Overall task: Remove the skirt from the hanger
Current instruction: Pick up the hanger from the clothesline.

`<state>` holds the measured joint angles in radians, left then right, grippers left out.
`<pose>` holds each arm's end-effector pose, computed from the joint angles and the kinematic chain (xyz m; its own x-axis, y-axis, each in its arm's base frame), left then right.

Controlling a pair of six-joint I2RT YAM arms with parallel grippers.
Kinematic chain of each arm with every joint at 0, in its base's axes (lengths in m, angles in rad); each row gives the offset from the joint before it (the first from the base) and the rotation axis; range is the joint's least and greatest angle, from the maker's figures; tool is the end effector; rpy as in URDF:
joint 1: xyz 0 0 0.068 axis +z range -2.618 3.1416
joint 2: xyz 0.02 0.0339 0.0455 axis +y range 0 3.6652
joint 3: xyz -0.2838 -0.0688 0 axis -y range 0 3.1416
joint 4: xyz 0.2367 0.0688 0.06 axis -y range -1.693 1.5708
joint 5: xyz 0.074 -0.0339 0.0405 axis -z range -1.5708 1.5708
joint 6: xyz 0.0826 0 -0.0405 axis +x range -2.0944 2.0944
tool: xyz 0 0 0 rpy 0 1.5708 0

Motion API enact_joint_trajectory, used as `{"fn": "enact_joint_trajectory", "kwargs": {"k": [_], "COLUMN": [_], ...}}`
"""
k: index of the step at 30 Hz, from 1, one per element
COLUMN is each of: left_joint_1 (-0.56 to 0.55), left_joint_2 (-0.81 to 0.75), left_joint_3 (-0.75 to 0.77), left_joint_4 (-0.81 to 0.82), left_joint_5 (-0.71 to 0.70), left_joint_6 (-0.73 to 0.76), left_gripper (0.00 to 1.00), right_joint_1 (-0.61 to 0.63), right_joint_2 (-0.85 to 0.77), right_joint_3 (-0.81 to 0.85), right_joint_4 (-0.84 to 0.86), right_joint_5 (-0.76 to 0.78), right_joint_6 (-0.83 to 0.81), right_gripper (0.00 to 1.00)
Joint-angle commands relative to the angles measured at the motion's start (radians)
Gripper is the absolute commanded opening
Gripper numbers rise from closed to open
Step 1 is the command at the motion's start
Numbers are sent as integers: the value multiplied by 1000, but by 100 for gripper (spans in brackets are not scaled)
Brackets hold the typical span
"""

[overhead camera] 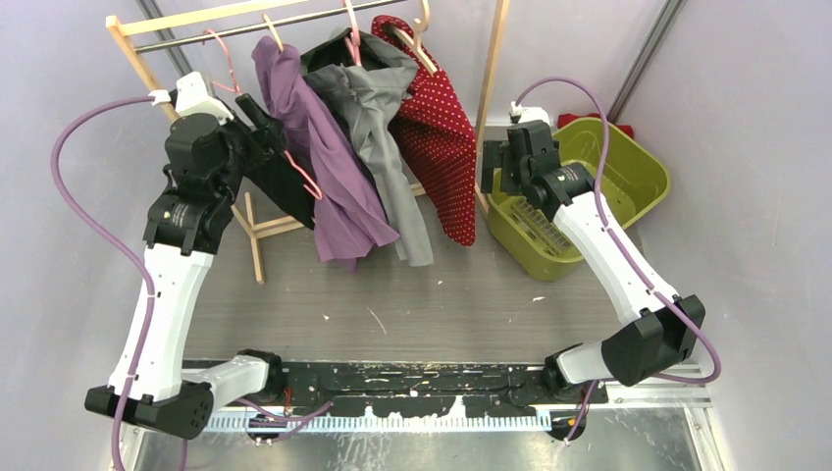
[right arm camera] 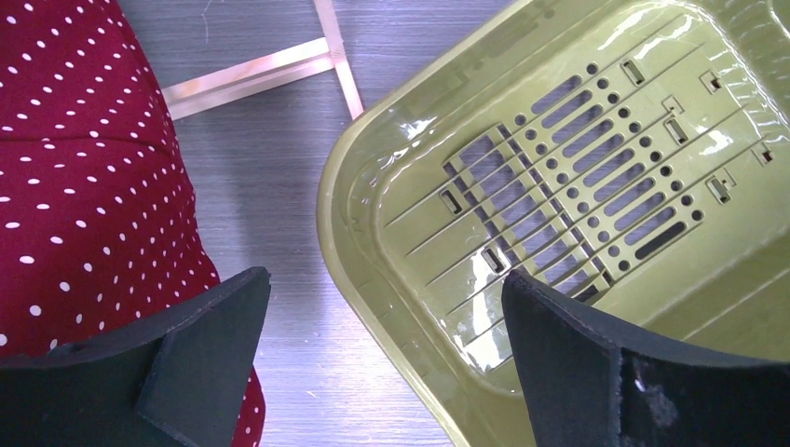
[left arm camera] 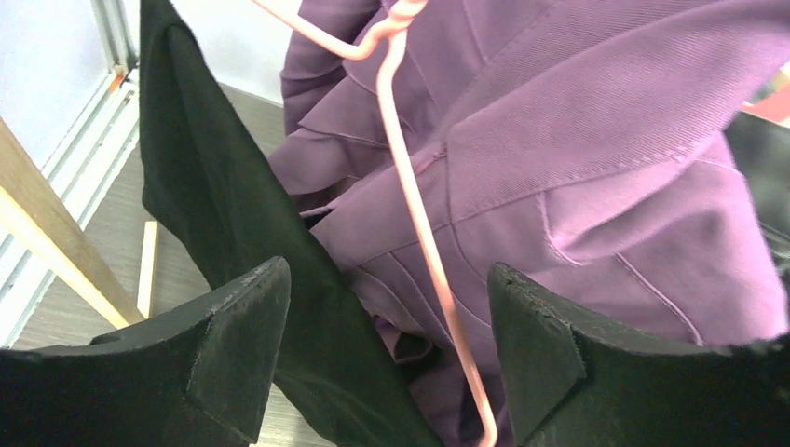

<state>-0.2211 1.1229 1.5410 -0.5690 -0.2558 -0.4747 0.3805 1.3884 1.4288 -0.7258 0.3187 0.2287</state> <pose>0.2399 -0.0325 0.4971 -0.1159 -0.4272 -0.8967 -0.0954 0.9034 -0.4180 0.3073 0.0950 0.3656 -0.6013 -0.0086 -0.7990 0.0091 0.9998 -0.0177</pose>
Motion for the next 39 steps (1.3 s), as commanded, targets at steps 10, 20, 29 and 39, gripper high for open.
{"fn": "enact_joint_trajectory", "kwargs": {"k": [10,20,29,39], "left_joint_1": [-4,-4,-4,-4], "left_joint_2": [49,62,89,51], "left_joint_3": [1,5,-7,-48], "left_joint_4": [55,87,163,189], "left_joint_5": [-130,-117,-63,-70], "left_joint_6": [-10,161,273,324], "left_gripper": [43,23,24,19], "right_joint_1": [5,6,6,5], "right_joint_2": [7,36,40,37], "right_joint_3": [30,25,1,-3], "right_joint_4": [46,50,71,68], "right_joint_5": [-91,-102,-130,-109], "right_joint_6": [-59,-42,-30,-50], "right_gripper": [100,100,100,100]}}
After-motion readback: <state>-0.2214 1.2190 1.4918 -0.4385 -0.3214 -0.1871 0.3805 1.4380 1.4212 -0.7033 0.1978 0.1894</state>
